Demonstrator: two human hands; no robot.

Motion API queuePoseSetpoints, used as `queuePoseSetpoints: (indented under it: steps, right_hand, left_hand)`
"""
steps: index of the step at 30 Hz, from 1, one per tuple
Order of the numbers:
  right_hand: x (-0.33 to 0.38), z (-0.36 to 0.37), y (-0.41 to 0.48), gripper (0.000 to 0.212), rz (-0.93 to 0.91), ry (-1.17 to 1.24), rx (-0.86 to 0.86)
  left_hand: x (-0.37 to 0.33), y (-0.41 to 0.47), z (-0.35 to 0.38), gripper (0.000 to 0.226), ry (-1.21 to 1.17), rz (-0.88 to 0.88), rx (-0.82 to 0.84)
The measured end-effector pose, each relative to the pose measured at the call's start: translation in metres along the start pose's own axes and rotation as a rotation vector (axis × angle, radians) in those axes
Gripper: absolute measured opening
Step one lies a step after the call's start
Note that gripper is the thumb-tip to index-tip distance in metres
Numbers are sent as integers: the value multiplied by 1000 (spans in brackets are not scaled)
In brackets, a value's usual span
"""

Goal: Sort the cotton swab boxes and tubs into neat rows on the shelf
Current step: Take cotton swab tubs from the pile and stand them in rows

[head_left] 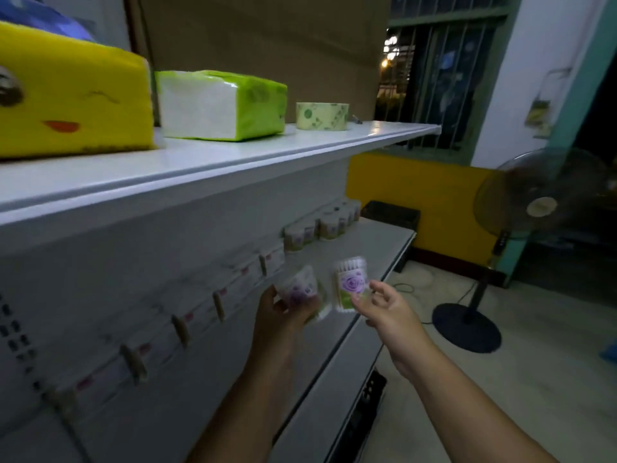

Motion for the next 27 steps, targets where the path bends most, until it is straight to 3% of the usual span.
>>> queuePoseSetpoints:
  steps: [4, 9, 15, 21, 27]
  right_hand:
    - [-19, -21, 47, 32, 8, -18, -50]
    - [-43, -41, 110, 25, 9, -3, -16]
    - [-69, -62, 207, 25, -3, -52, 121]
    - [-100, -76, 291, 23, -18, -455, 271]
    - [-114, -44, 344, 42, -167, -777, 444]
  left_hand:
    - [26, 49, 15, 44, 45, -14, -20]
    - [50, 96, 32, 50, 154, 17, -35]
    - [78, 171, 50, 47, 272, 93, -227]
    - [108, 220, 57, 56, 461, 136, -455]
    - [120, 258, 45, 52, 663, 161, -597]
Point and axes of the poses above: each hand's wrist, its own y-axis towards the middle knuckle, its own z-axis out of the palm, x = y × z, the point moved 9 cm from there along y, towards the middle knuckle, and after that the axes turned 5 degrees about x, right-handed, at the moved point
